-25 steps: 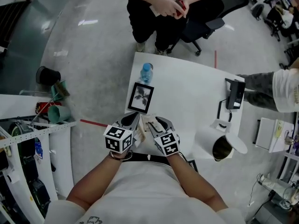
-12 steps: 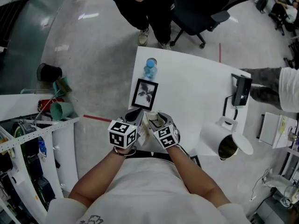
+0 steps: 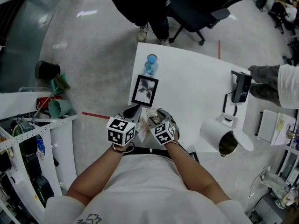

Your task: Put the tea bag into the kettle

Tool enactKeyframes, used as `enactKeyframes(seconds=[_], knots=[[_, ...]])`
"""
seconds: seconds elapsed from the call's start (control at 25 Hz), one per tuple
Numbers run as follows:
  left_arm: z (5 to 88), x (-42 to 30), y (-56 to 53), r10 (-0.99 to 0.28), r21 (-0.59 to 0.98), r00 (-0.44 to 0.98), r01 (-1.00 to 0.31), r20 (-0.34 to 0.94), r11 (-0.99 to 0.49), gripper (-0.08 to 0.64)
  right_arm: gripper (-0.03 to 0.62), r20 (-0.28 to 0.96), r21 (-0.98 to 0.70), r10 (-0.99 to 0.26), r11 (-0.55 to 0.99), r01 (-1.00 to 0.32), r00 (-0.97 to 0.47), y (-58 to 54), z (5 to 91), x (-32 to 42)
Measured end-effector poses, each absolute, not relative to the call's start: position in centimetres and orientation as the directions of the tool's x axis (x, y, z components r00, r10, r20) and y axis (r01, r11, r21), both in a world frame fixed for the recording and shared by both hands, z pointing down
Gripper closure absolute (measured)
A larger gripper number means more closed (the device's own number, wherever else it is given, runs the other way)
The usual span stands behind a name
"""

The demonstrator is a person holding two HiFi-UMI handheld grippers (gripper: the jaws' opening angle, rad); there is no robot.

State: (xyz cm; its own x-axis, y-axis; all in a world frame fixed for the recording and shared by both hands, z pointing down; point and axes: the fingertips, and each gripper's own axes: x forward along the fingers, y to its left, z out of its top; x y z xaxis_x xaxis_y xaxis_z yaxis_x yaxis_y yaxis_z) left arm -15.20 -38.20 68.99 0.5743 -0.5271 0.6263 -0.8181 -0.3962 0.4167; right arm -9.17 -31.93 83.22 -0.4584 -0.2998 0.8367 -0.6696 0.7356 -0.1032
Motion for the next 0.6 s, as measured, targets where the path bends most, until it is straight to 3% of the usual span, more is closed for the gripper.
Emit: enactKeyframes(seconds=[0.6], knots=[[67.6,-15.3,-36.7,-0.533,0.402,0.602,-0.797,0.595,-0.451,0.551,0.492,0.883,-0.021,-0.278,0.782,-0.623,-0.379,-32.0,83.2,-9.2]])
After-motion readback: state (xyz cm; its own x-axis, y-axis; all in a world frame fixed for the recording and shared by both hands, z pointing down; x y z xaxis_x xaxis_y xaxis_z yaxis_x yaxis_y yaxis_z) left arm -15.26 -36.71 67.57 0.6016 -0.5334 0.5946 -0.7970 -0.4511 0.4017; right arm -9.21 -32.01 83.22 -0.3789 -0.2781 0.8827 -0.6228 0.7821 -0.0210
